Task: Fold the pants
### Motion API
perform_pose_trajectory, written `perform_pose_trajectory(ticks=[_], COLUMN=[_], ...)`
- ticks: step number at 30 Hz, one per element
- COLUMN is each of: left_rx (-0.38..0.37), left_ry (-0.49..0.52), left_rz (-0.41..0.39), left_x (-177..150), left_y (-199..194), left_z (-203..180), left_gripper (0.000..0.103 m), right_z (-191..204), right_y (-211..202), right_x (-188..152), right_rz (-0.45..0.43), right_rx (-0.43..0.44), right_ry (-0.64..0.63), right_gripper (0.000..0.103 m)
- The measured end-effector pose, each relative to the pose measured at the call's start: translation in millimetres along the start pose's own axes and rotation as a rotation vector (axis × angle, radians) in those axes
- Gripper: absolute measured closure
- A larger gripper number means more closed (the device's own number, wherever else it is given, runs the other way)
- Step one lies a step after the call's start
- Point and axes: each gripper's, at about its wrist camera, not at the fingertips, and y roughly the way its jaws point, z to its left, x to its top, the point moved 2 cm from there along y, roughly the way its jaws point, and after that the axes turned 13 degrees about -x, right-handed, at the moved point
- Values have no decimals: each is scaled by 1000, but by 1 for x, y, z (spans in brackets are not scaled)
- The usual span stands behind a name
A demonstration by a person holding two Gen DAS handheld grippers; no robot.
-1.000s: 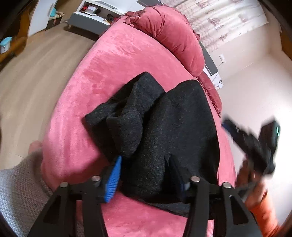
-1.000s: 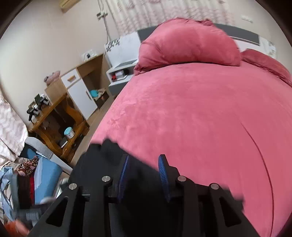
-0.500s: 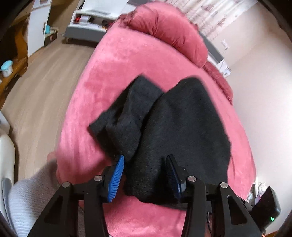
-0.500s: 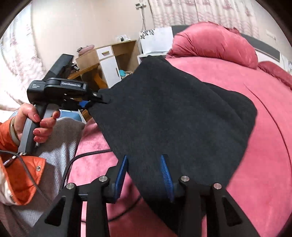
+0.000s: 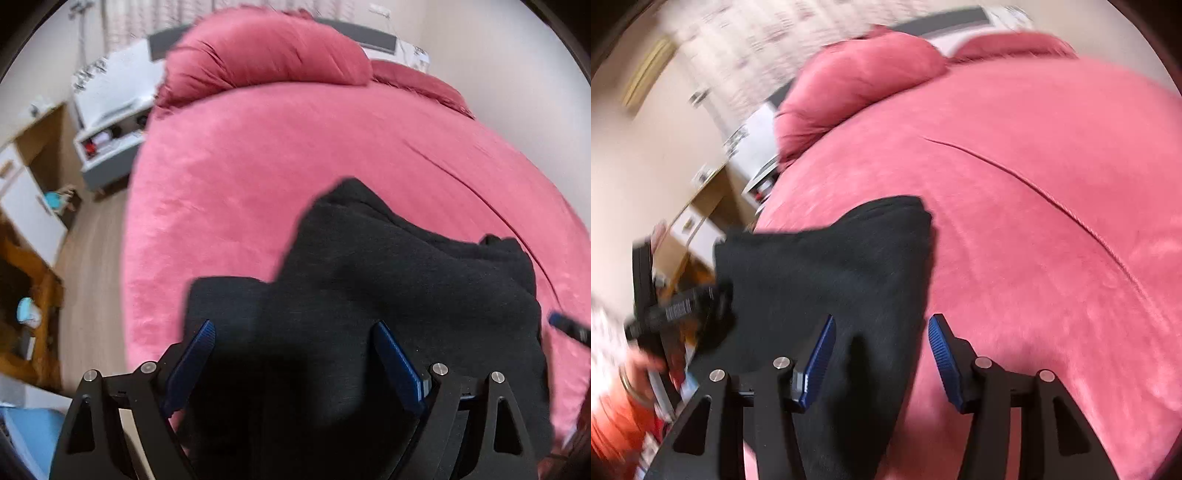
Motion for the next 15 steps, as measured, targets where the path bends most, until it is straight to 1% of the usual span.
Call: perform_pose_trajectory(ticks=[1, 2, 4, 5, 6, 7, 8, 9, 10, 11, 12, 13, 14, 15], left_rx=[-4, -6, 12, 26, 29, 29, 34, 46, 28, 1, -26, -42, -50, -48], left_ry=[0, 17, 63, 89, 106, 115, 114, 106, 81, 65, 52, 49, 51, 50], left_rz=[-4, -16, -5, 21, 34, 22, 1, -15, -18, -21, -32, -43, -54, -64], left_x=[-1, -2, -10, -17, -22, -27, -30, -31, -29, -30, -28, -24, -21, -19], left_y=[3, 4, 6, 10, 12, 12, 9, 5, 2, -5, -12, -19, -26, -30], left_z=[-2, -5, -12, -14, -15, -14, -13, -11, -7, -6, -4, -2, 0, 1], left_gripper=[15, 18, 19, 20, 24, 29, 47, 67, 75, 85, 88, 89, 89, 89], right_z=[-4, -10, -13, -10, -6, 2, 8, 15, 25, 28, 30, 30, 31, 35], right_y=[9, 16, 31, 41, 49, 61, 68, 73, 73, 69, 65, 57, 46, 43], right_x=[10, 20, 40, 48, 53, 57, 57, 55, 56, 57, 62, 68, 72, 72], right_rz=[4, 6, 19, 36, 61, 88, 97, 97, 78, 70, 61, 43, 4, -21], right_rx=[32, 39, 43, 57, 53, 39, 23, 2, -18, -14, 1, 34, 70, 76], right_ry=[53, 79, 104, 91, 69, 27, -16, -74, -141, -154, -139, -102, -61, -54], right_gripper=[50, 50, 50, 50, 46, 45, 46, 57, 63, 72, 75, 76, 77, 77])
